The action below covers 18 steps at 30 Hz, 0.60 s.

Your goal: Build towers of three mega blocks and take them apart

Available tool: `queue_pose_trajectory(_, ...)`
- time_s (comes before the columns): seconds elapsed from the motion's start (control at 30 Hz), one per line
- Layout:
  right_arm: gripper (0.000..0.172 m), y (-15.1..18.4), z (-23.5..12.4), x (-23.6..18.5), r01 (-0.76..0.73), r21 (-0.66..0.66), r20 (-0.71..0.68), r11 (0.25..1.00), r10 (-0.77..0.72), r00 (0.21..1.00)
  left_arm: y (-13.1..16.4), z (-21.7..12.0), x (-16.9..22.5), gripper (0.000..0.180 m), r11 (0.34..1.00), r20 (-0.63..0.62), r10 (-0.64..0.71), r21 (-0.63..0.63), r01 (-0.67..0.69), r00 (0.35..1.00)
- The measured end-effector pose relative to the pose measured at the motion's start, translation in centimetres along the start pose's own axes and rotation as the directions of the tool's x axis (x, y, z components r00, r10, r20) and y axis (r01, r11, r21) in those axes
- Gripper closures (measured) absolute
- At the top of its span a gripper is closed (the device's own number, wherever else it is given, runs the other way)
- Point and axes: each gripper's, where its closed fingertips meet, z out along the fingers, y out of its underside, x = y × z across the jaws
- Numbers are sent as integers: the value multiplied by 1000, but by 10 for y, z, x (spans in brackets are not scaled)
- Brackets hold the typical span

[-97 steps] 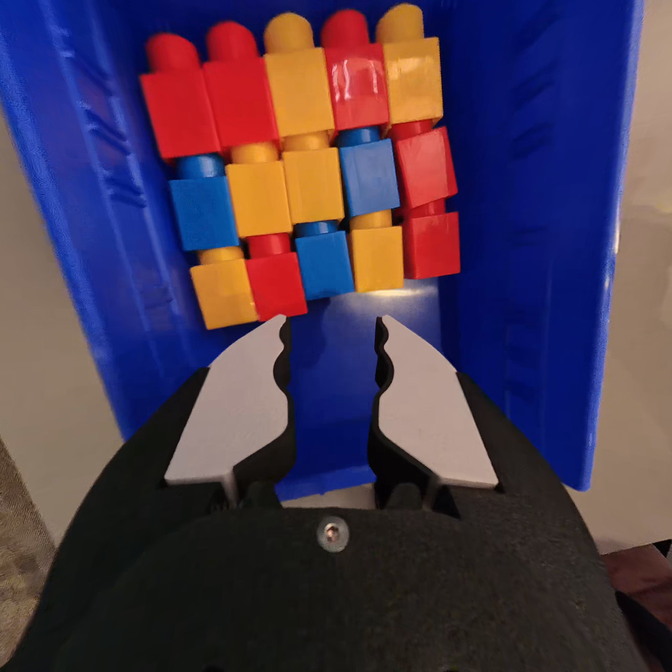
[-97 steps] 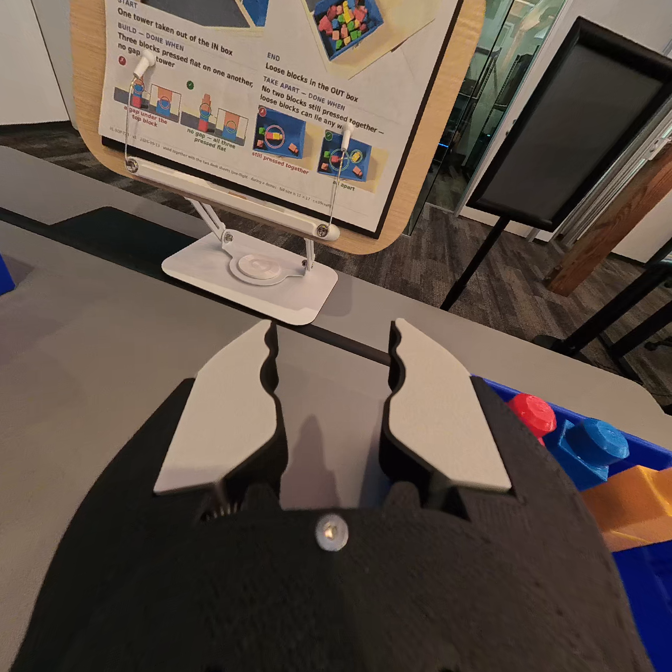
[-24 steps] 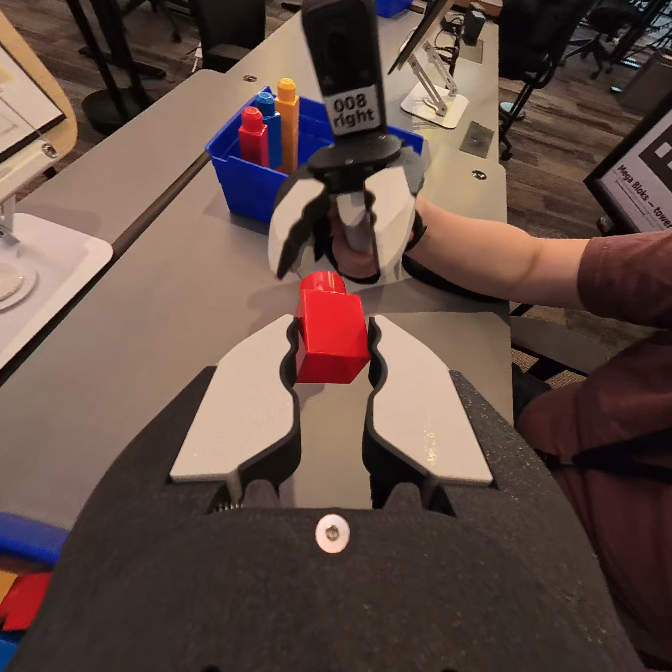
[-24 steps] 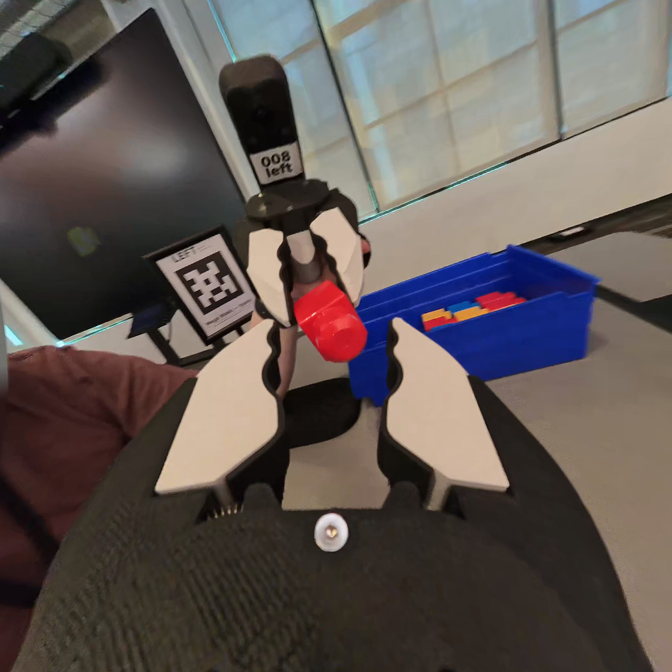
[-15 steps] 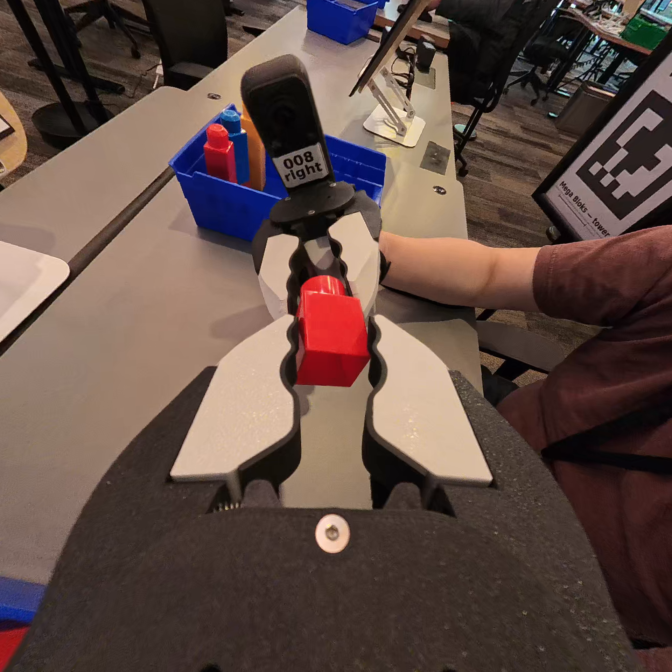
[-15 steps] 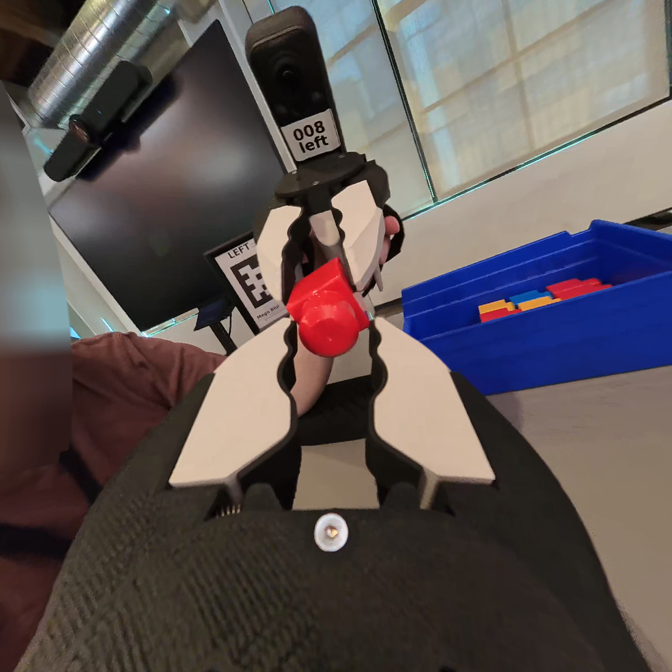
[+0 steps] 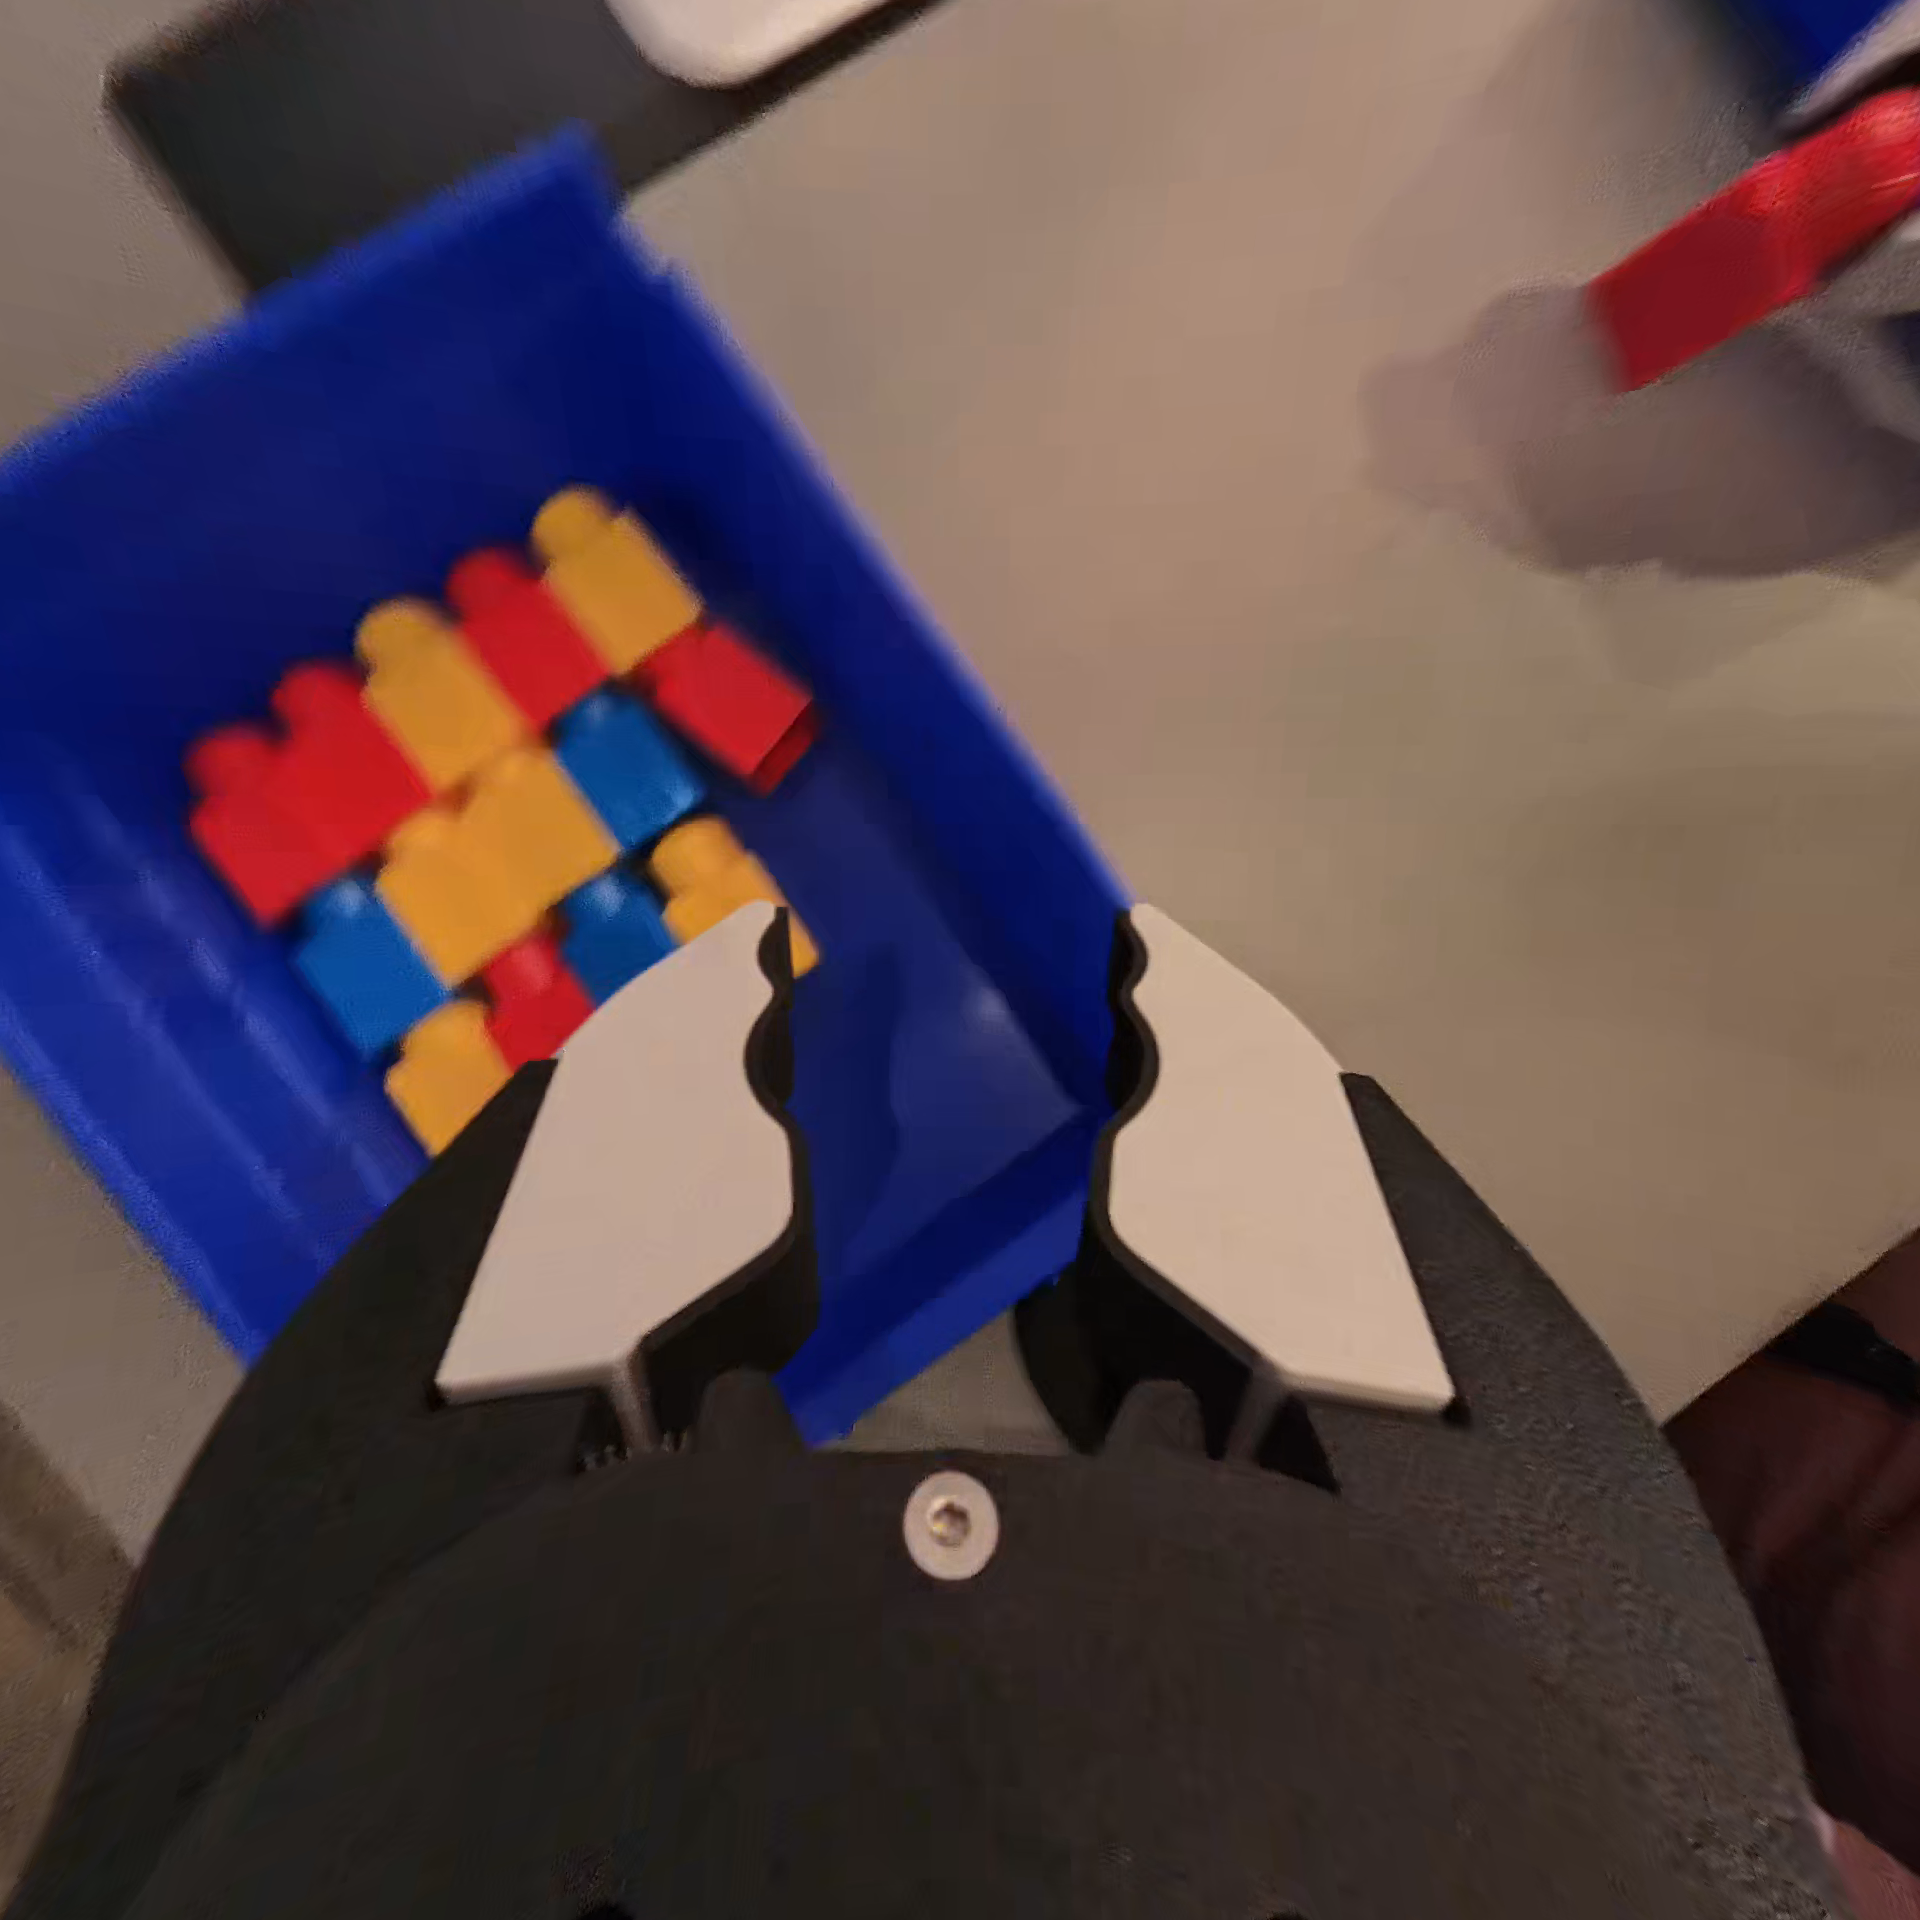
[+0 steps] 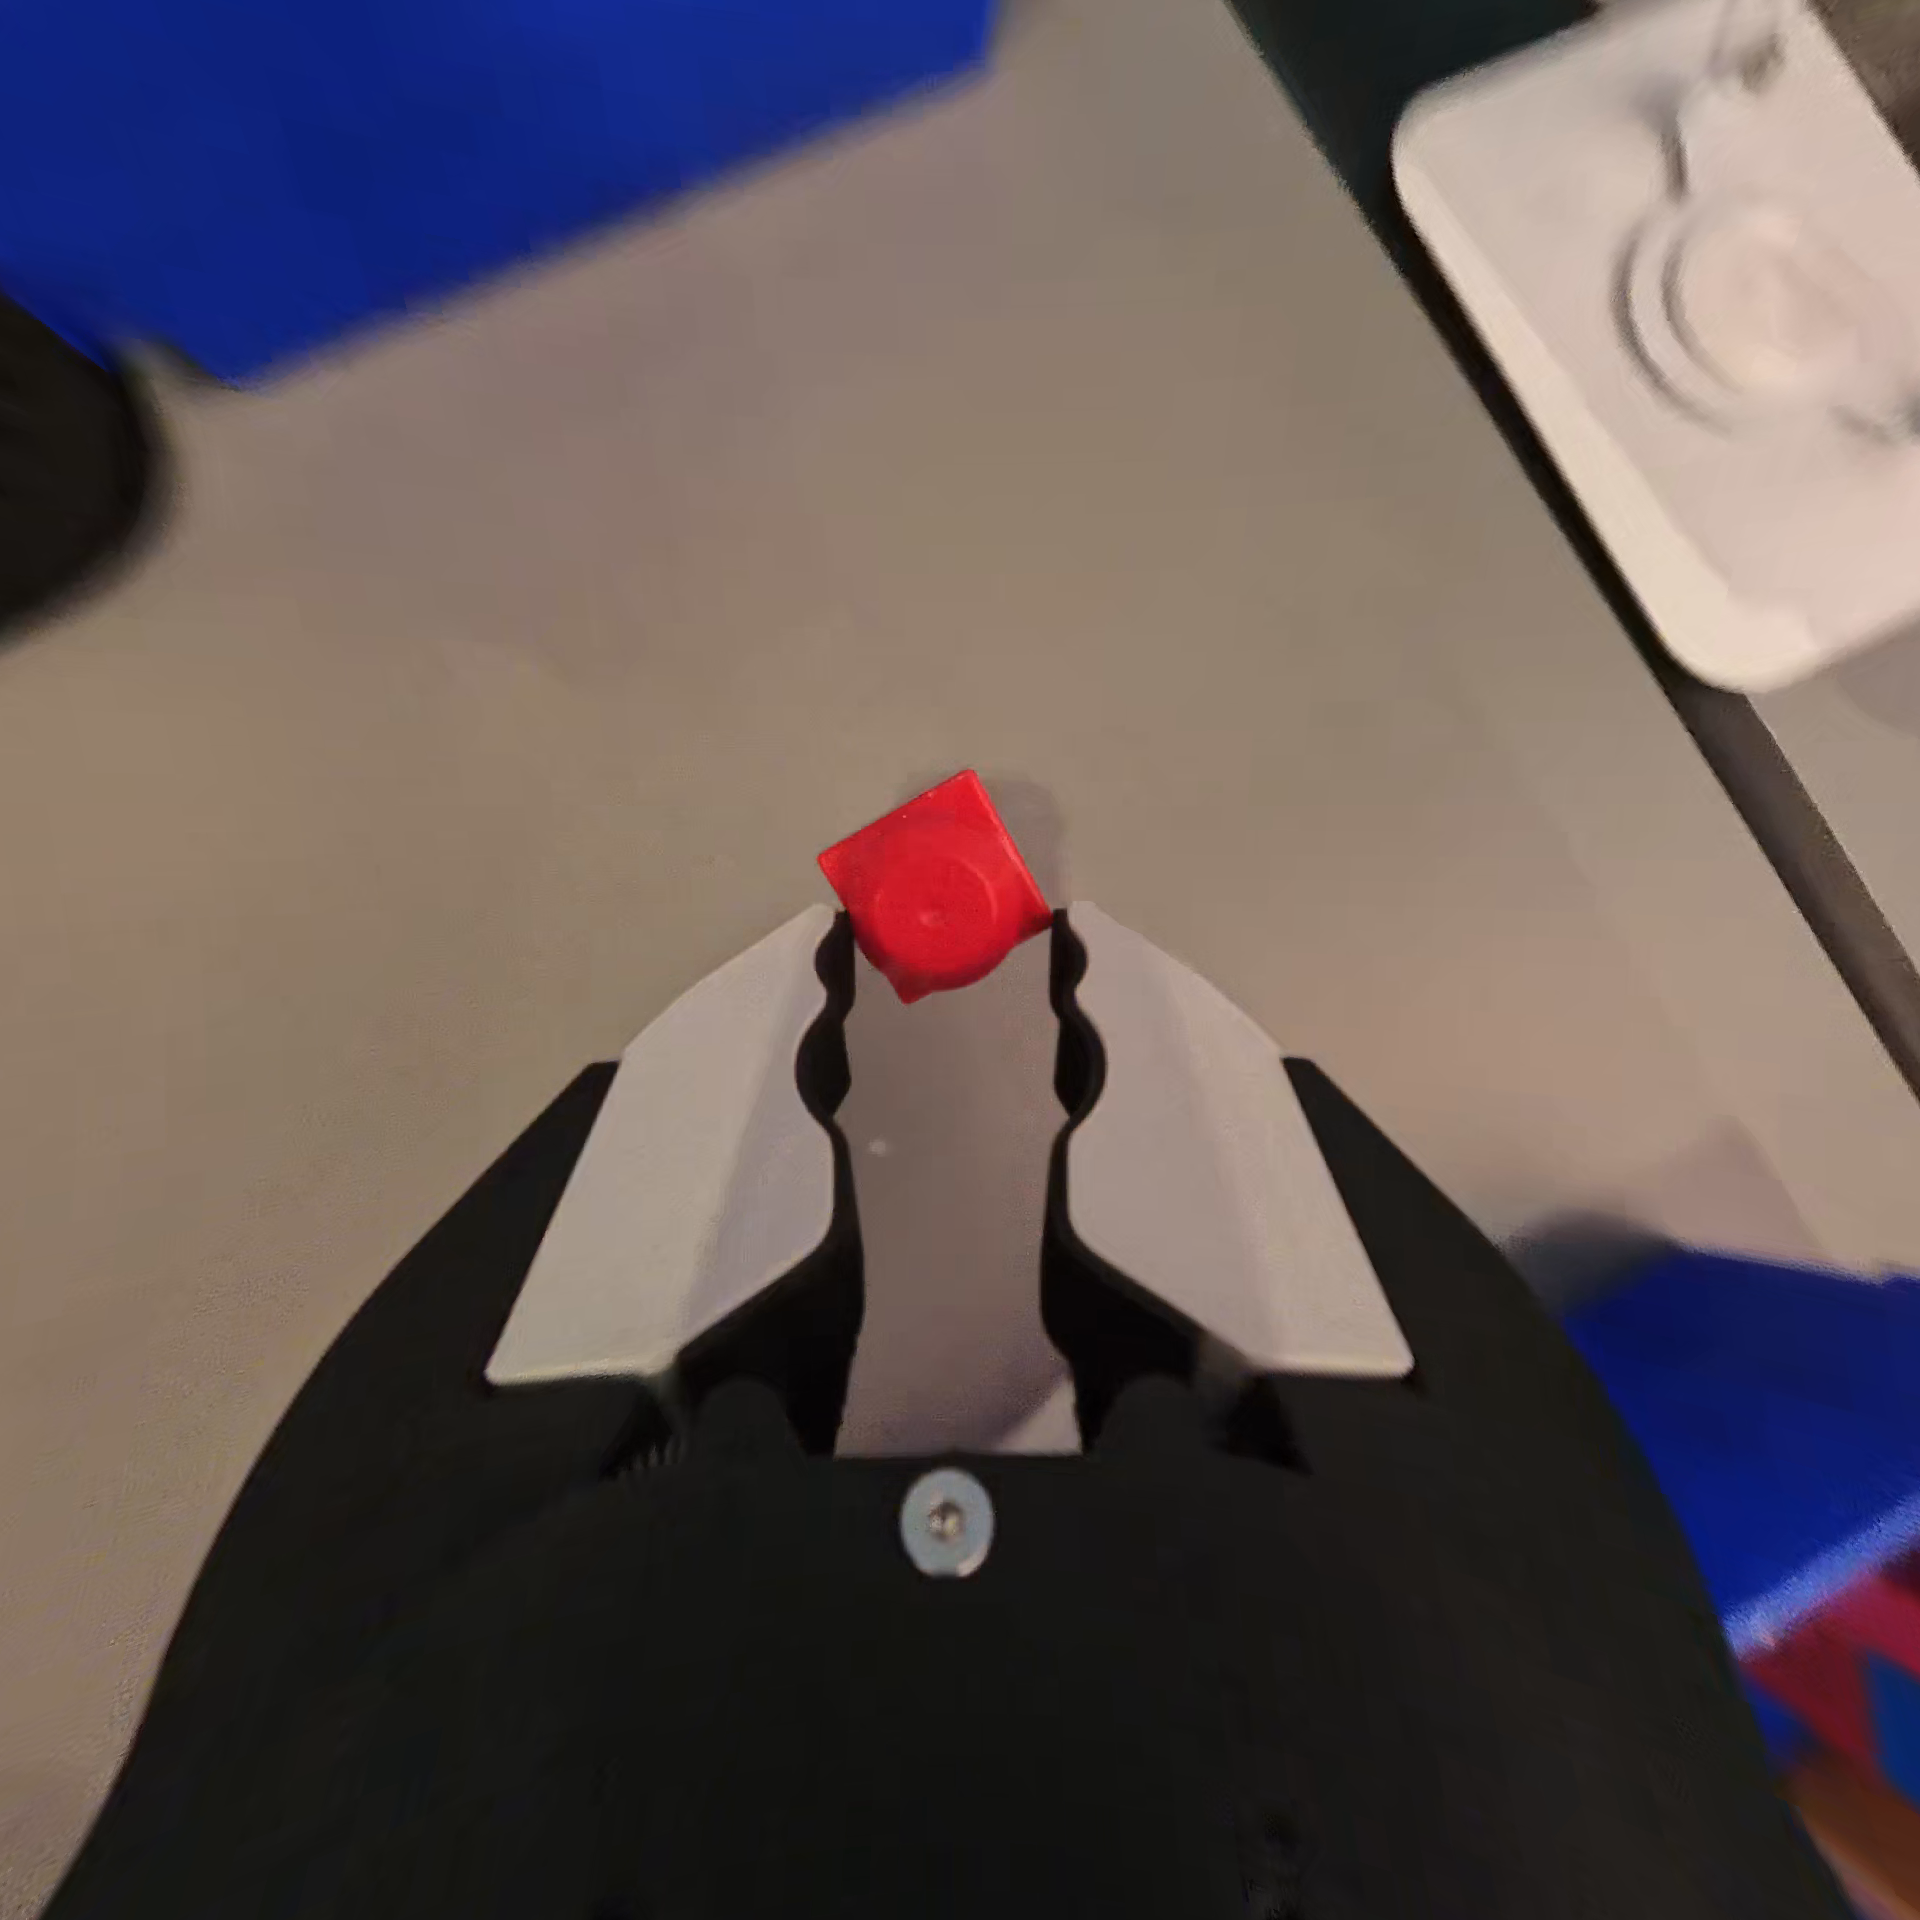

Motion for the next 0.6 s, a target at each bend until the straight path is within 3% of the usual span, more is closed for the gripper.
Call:
queue_pose_trajectory(0.1, 134, 27, 10, 6, -25, -174, -57, 984, 16, 998, 23, 9, -30, 114, 987, 76, -130, -82, 136, 989)
queue_pose_trajectory(0.27, 134, 50, 31, 9, -91, -305, -71, 948, 73, 995, 36, 38, -48, 115, 945, 179, -227, -198, 261, 957)
queue_pose_trajectory(0.43, 133, 52, 36, 8, -78, -322, -69, 944, 59, 996, 48, 71, -56, 119, 894, 278, -219, -326, 307, 935)
queue_pose_trajectory(0.6, 121, 45, 30, 13, -71, -290, -99, 954, 44, 994, 57, 85, -60, 120, 857, 342, -194, -397, 328, 920)
